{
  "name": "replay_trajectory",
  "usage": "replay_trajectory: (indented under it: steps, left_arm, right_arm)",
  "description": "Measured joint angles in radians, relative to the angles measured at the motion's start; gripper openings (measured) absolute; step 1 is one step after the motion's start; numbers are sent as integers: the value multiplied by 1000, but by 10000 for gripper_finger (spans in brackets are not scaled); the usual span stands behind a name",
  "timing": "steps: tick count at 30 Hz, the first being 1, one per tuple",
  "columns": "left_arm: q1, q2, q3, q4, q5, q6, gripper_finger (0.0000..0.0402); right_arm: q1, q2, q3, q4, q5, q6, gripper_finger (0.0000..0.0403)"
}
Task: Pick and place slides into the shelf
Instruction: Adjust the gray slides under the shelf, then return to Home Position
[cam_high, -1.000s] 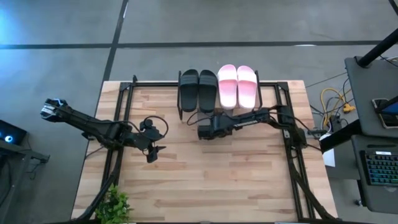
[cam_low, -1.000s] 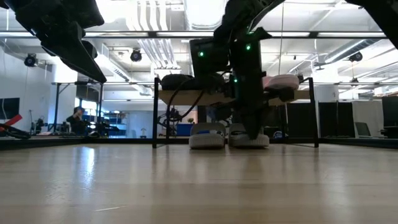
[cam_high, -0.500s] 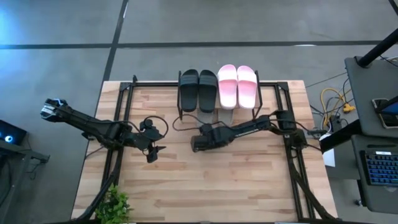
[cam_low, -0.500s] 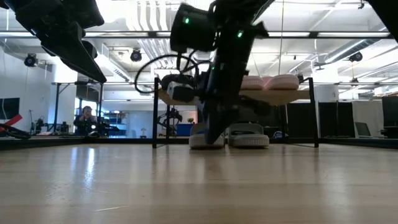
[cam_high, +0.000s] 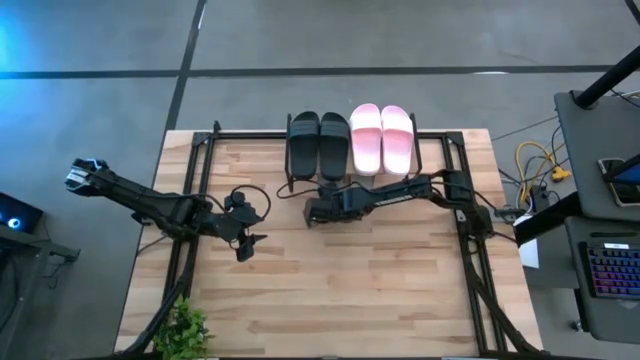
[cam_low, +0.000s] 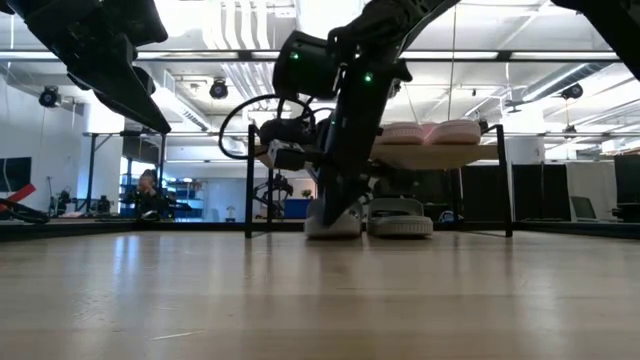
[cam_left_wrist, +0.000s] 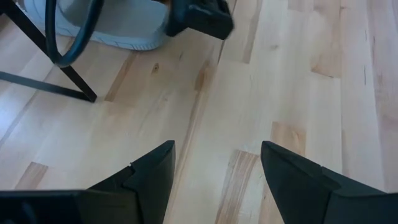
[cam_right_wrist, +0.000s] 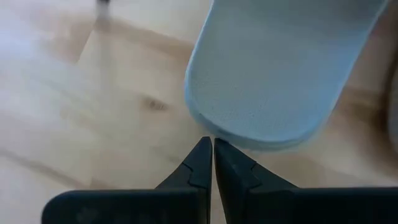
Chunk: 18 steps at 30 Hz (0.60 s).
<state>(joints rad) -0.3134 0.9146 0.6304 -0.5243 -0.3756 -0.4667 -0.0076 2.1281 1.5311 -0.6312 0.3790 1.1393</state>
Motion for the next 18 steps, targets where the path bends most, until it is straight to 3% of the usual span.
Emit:
replay_trajectory:
  steps: [4, 8, 13, 18]
  left_arm:
    - [0, 0, 0, 0, 0, -1, 223]
    - [0, 0, 0, 0, 0, -2, 223]
    - [0, 0, 0, 0, 0, -2, 223]
    - [0, 0, 0, 1, 0, 1, 223]
  right_arm:
    - [-7, 0, 0, -11, 68, 1, 13]
    - [-12, 0, 0, -11, 63, -15, 13]
    - [14, -14, 0, -14, -65, -44, 13]
    - [117, -60, 0, -31, -141, -36, 13]
